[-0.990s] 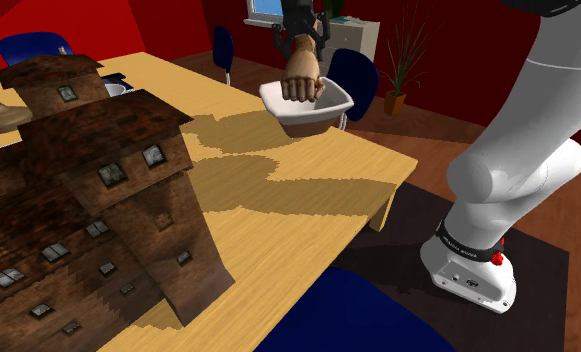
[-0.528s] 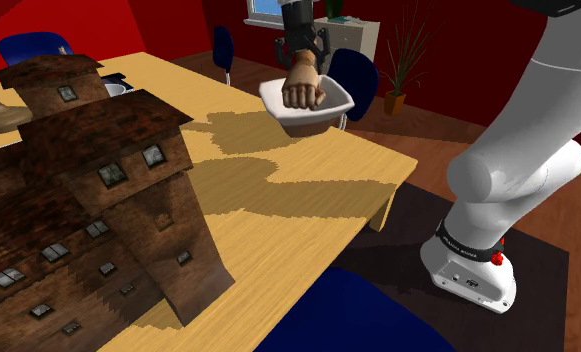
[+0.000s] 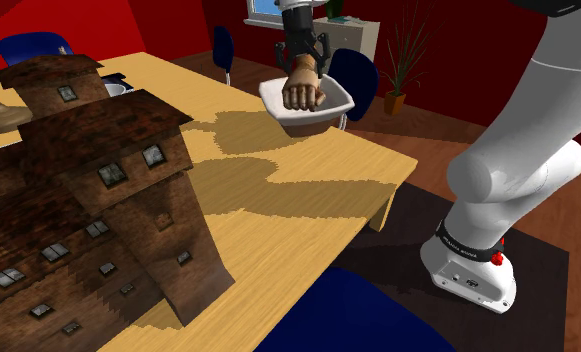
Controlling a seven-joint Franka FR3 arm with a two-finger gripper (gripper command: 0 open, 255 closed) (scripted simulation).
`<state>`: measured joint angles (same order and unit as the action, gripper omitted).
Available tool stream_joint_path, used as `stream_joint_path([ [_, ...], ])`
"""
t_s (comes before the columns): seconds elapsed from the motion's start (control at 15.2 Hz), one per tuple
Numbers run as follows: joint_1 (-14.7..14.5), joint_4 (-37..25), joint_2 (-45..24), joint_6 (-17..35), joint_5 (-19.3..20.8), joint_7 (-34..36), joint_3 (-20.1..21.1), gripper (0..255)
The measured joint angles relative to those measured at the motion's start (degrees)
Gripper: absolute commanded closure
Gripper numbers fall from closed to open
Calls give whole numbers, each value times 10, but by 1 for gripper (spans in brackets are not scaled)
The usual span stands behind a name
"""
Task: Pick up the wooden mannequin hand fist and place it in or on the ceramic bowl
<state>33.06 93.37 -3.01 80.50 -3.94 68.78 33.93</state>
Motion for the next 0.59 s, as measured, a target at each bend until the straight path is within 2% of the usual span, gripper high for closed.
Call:
stream_joint_path([
  [0.4,-3,1,0,-2,-4,2,3,0],
  [0.59,-7,-59,-24,-42,8,9,5,0],
])
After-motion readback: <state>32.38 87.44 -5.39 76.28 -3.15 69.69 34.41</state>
